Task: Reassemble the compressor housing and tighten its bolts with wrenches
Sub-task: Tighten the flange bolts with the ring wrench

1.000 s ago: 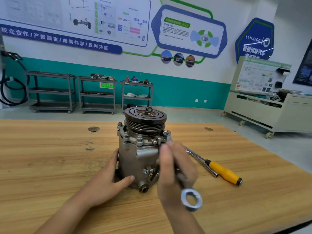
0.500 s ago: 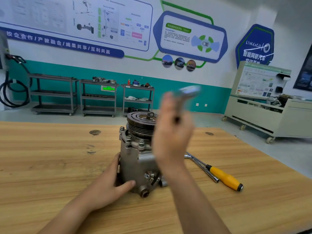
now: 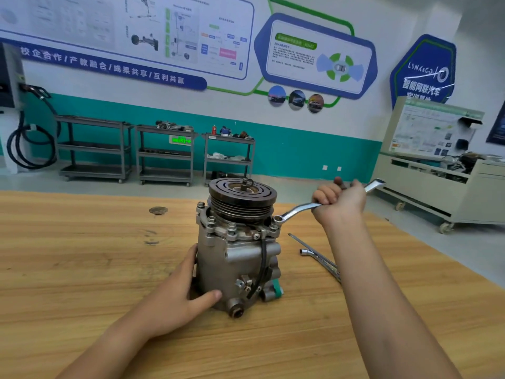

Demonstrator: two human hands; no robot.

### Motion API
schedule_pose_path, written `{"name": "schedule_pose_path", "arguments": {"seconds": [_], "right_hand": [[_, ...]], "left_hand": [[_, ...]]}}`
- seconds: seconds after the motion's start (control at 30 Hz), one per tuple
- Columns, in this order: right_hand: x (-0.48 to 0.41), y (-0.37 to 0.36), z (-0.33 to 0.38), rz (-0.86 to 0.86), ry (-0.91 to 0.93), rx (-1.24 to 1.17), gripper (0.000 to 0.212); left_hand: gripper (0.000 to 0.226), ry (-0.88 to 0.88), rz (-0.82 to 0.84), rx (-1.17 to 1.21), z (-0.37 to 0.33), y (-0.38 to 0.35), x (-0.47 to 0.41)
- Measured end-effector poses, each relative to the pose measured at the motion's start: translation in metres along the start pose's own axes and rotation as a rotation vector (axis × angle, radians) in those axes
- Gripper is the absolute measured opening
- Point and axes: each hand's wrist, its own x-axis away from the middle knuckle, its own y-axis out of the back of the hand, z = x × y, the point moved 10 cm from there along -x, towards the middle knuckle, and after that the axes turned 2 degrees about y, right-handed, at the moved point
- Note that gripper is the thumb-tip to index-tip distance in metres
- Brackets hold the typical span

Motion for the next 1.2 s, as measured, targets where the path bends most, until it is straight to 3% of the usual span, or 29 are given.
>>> {"name": "schedule_pose_path", "arguments": {"seconds": [0.23, 0.47, 0.73, 1.0, 1.2], "right_hand": [[-0.018, -0.001, -0.025, -0.002, -0.121, 0.146, 0.037], [-0.025, 0.011, -0.047, 0.035, -0.298, 0.109, 0.038], [-0.023, 0.033, -0.035, -0.005, -0.238, -0.044, 0.041], [-0.021, 0.010, -0.027, 0.034, -0.180, 0.127, 0.039], [-0.022, 0.005, -0.040, 0.043, -0.257, 0.163, 0.038]], "left_hand": [[0.086, -0.025, -0.019, 0.006, -0.008, 0.002, 0.002], [0.097, 0.006, -0.020, -0.005, -0.006, 0.001, 0.002], [0.096, 0.000, -0.031, -0.015, -0.009, 0.001, 0.003], [0.098, 0.014, -0.027, 0.002, -0.008, 0.002, 0.003], [0.094, -0.007, -0.030, 0.003, -0.012, 0.002, 0.004]]}}
